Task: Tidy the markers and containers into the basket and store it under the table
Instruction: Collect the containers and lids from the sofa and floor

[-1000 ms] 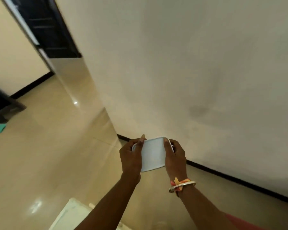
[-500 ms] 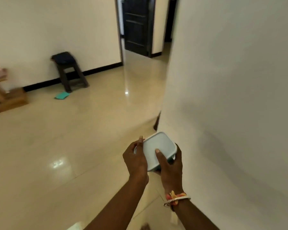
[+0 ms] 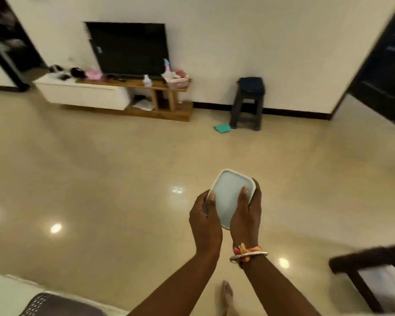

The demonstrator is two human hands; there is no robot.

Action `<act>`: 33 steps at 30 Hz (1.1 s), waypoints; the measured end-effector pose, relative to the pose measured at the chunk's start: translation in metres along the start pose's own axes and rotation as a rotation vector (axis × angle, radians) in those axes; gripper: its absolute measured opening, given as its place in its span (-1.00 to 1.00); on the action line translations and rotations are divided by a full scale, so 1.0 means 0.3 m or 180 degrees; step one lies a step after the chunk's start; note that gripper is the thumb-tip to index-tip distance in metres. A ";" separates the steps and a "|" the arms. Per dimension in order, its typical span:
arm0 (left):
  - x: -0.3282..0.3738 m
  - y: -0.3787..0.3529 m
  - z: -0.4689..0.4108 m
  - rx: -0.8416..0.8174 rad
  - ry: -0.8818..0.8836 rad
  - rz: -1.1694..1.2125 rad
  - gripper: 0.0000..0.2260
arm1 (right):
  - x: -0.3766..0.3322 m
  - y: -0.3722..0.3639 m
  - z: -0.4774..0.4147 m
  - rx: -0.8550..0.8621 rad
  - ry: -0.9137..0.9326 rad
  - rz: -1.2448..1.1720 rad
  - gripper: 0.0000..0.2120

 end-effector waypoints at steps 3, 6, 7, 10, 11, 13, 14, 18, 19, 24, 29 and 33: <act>0.010 0.025 -0.216 0.0060 0.0058 -0.0207 -0.73 | -0.004 -0.149 -0.185 -0.0475 0.0038 0.0168 -0.66; 0.062 0.119 -0.431 0.0135 0.0368 -0.0189 -0.76 | 0.007 -0.335 -0.340 -0.1310 0.0025 0.0281 -0.68; 0.062 0.175 -0.491 0.0308 0.0531 -0.0121 -0.75 | 0.021 -0.417 -0.372 -0.1619 -0.0044 0.0335 -0.69; 0.076 0.384 -0.601 0.0938 0.0816 0.0177 -0.68 | 0.039 -0.690 -0.376 -0.2529 -0.0164 0.0500 -0.70; 0.074 0.441 -0.622 0.1147 0.0857 0.0174 -0.68 | 0.043 -0.766 -0.366 -0.2703 -0.0170 0.0533 -0.70; 0.053 0.572 -0.649 0.1754 0.0895 0.0194 -0.71 | 0.059 -0.941 -0.314 -0.3136 -0.0126 0.0549 -0.71; 0.035 0.635 -0.656 0.2019 0.0908 0.0225 -0.73 | 0.075 -1.020 -0.280 -0.3346 -0.0102 0.0571 -0.71; -0.036 0.880 -0.701 0.2648 0.1002 0.0393 -0.72 | 0.125 -1.303 -0.162 -0.3971 0.0081 0.0808 -0.70; -0.052 0.946 -0.719 0.2779 0.1000 0.0476 -0.70 | 0.134 -1.380 -0.133 -0.4112 0.0159 0.0851 -0.71; -0.103 1.287 -0.762 0.3565 0.0922 0.0714 -0.75 | 0.180 -1.752 0.045 -0.4929 0.0471 0.1153 -0.65; -0.190 1.577 -0.656 0.4414 0.0968 0.0664 -0.70 | 0.220 -2.017 0.318 -0.6009 0.0615 0.1442 -0.83; -0.270 1.741 -0.474 0.4999 0.1148 0.0765 -0.78 | 0.296 -2.109 0.591 -0.6817 0.0599 0.1655 -0.84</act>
Point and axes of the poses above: each hand's wrist, its own z-axis away from the middle knuckle, its own y-axis out of the back of the hand, x = y × z, the point moved 2 cm from there along -z, towards the middle knuckle, and after that the axes turned 7 degrees about -x, right-handed, at the moved point
